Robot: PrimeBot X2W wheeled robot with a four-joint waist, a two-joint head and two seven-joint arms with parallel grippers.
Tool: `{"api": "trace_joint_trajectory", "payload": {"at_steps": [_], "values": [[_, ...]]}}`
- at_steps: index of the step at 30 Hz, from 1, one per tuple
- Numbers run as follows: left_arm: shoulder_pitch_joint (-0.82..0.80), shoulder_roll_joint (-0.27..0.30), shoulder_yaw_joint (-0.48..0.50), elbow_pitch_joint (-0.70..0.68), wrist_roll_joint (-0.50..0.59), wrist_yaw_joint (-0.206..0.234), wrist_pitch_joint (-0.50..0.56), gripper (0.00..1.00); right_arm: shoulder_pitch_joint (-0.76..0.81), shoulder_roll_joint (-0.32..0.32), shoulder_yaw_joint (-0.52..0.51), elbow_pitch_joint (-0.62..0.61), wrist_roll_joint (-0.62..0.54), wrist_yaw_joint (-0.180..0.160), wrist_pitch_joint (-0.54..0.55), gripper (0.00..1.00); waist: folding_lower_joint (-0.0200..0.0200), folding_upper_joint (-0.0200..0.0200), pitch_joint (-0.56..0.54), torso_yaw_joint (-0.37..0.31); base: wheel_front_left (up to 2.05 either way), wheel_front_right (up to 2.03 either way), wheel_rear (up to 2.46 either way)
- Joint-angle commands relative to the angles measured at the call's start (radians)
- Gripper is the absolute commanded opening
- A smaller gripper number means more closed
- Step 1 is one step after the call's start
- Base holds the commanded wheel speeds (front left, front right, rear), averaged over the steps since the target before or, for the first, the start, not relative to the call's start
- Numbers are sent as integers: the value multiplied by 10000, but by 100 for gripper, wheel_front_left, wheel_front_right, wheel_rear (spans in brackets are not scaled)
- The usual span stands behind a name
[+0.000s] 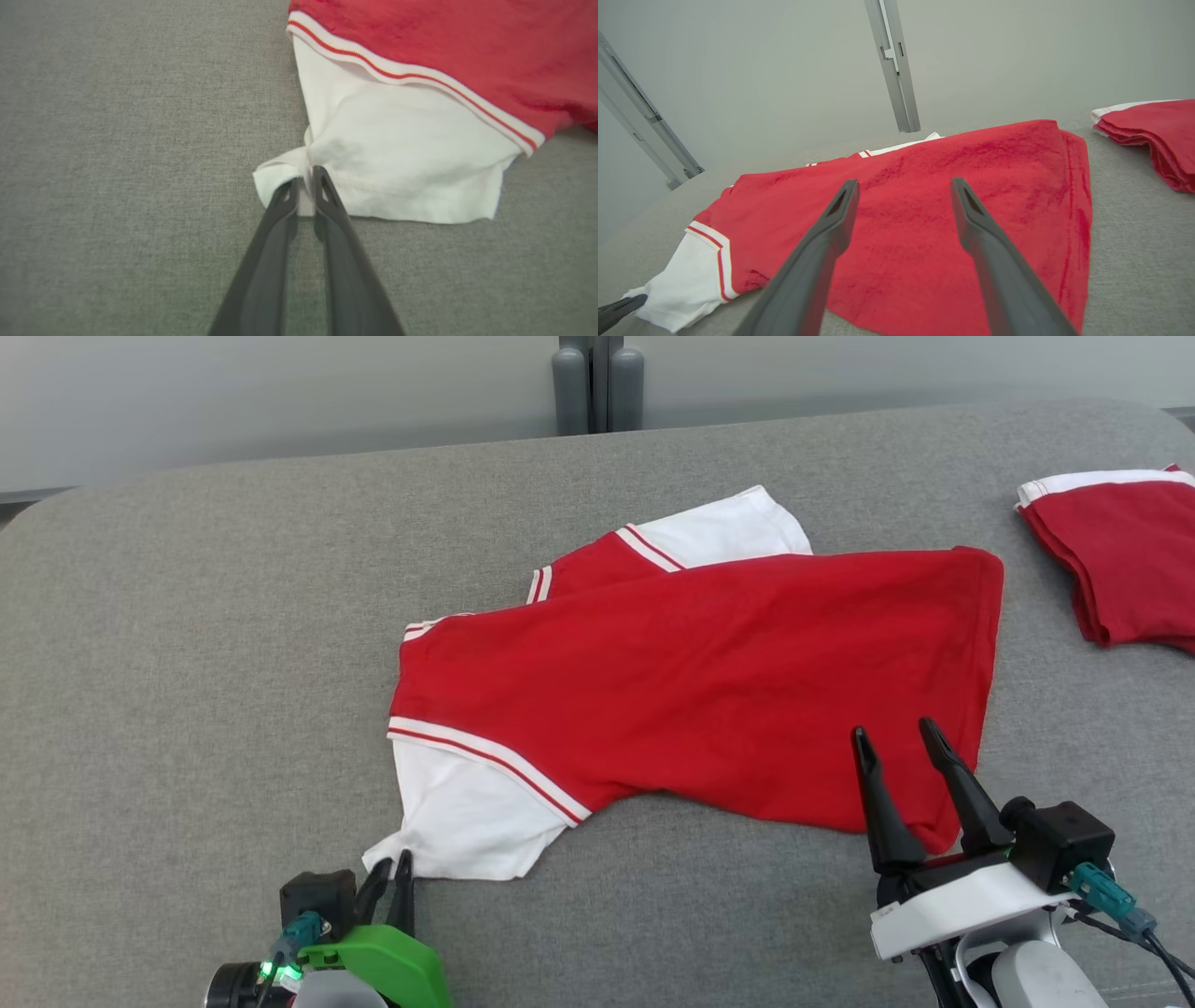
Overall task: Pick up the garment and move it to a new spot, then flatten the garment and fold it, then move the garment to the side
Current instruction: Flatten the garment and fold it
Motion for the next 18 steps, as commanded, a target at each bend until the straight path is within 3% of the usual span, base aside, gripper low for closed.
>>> {"api": "trace_joint_trajectory", "payload": {"at_steps": [1, 6, 10, 18], "values": [[312, -20, 76, -113, -67, 204, 58, 100, -28, -66, -51, -31, 32, -4, -5, 100, 0, -1, 8, -18, 0, 0, 0], [1099, 649, 21, -879, 647, 837, -45, 100, 136, -124, -108, -45, 34, -4, -5, 100, 0, -1, 42, -74, 0, 0, 0], [1378, 925, 393, -1580, 627, 1163, -523, 100, 215, -113, -192, -42, 31, -4, -5, 100, 0, -1, 47, -15, 0, 0, 0], [298, 977, 132, -734, 668, 759, -494, 100, -2, -126, 9, 43, 18, -4, -5, 100, 0, -1, 61, -70, 0, 0, 0]]}}
